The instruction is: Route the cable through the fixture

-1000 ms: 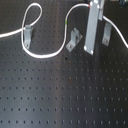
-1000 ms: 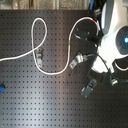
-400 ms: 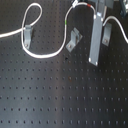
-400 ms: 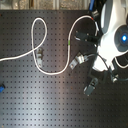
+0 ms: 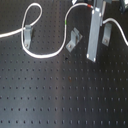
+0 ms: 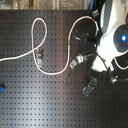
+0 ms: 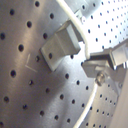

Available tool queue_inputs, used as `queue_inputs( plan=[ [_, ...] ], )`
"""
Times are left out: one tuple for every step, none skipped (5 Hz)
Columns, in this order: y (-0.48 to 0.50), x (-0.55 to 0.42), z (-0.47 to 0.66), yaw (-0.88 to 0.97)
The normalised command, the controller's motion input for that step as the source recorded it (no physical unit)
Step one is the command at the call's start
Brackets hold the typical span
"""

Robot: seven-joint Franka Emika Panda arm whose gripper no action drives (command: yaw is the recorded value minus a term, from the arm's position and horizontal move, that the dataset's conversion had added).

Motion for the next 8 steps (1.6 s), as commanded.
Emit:
queue_inputs(
  plan=[
    [0.170,0.070,0.70,0.07],
    [0.212,0.092,0.00,0.20],
    [0.130,0.060,0.29,0.00],
    [0.071,0.128,0.57,0.11],
    [0.114,0.254,0.43,0.56],
    [-0.288,0.021,0.27,0.56],
    [-0.392,-0.291,0.21,0.34],
    [-0.279,-0.417,0.04,0.24]
  ],
)
